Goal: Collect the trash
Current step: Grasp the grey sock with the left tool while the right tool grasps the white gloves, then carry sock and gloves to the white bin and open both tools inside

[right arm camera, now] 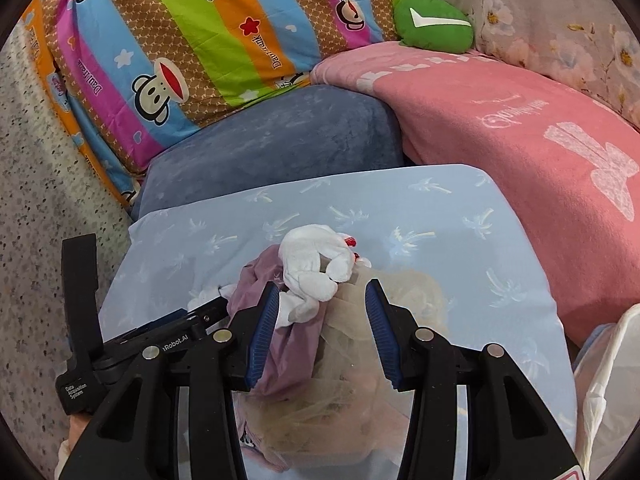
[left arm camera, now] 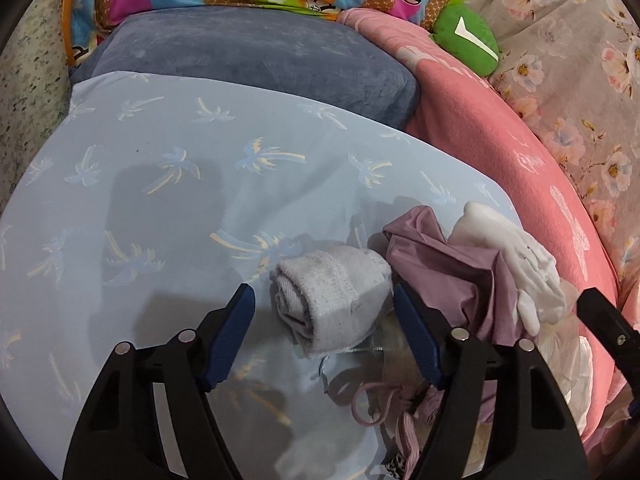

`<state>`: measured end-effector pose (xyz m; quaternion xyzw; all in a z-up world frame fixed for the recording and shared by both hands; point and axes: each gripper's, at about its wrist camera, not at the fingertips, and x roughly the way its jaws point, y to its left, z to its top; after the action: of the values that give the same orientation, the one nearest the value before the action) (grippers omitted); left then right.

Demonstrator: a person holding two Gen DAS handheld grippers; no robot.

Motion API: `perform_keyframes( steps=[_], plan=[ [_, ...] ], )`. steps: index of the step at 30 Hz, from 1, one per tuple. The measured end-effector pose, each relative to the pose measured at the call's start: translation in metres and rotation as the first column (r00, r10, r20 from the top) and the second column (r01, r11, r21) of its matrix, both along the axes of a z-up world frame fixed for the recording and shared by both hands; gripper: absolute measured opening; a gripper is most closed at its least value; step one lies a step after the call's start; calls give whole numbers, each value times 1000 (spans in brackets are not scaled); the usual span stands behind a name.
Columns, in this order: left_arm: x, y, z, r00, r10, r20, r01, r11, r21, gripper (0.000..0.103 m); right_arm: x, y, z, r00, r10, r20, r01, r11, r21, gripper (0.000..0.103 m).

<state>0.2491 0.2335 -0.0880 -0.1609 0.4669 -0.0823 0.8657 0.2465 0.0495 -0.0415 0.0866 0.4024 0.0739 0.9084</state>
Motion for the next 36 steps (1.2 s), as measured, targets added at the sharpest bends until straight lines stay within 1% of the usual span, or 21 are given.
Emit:
perform_keyframes(
  steps=[3, 4, 5, 6, 7, 9, 10, 11, 12, 13, 16, 23, 27, 36],
  plan=[
    [3, 0, -3, 1000, -14, -10, 13, 1000, -25, 61, 10, 8, -7, 1000, 5, -15, -5, 1000, -6, 42],
    [3, 0, -4, 1000, -18, -13, 18, 999, -30, 57, 12, 9, -10, 1000, 6, -20, -6, 1000, -7, 41],
    [3, 0, -5, 1000, -24, -16, 24, 999, -35, 56, 14, 11, -12, 1000, 5, -26, -6, 1000, -10, 39],
    [3, 0, -6, 1000, -24, -16, 24, 999, -35, 54, 16, 11, -15, 999, 5, -32, -6, 1000, -12, 34],
    [2, 0, -6, 1000, -25, -14, 24, 999, -32, 49, 17, 12, -17, 999, 7, -39, -7, 1000, -12, 31],
    [2, 1, -5, 999, -30, -12, 29, 999, -34, 44, 19, 13, -20, 999, 8, -50, -8, 1000, -11, 19],
    [2, 1, -5, 999, -30, -11, 29, 999, -39, 40, 19, 13, -22, 998, 10, -56, -10, 1000, -14, 15],
    [1, 2, -4, 999, -31, -10, 30, 999, -42, 39, 18, 12, -23, 998, 11, -61, -12, 1000, -17, 9],
    [1, 2, -3, 999, -34, -8, 34, 998, -46, 37, 17, 12, -23, 998, 10, -62, -11, 1000, -21, 7],
    [1, 2, -2, 999, -35, -9, 34, 998, -47, 34, 15, 11, -23, 998, 10, -61, -11, 1000, -22, 6],
    [-3, 2, 3, 999, -32, -8, 31, 998, -50, 32, 9, 6, -18, 999, 6, -52, -6, 1000, -7, 5],
    [-16, -7, 25, 999, -22, 23, 23, 999, -47, 32, -12, -12, 8, 1000, -21, -2, 21, 1000, 8, 5],
    [-28, -15, 44, 998, -24, 66, 26, 1000, -18, 32, -29, -27, 25, 999, -38, 29, 38, 999, 24, 5],
    [-54, -47, 87, 986, -68, 152, 71, 997, -11, 32, -73, -70, 61, 990, -92, 103, 86, 994, 61, 5]
  ],
)
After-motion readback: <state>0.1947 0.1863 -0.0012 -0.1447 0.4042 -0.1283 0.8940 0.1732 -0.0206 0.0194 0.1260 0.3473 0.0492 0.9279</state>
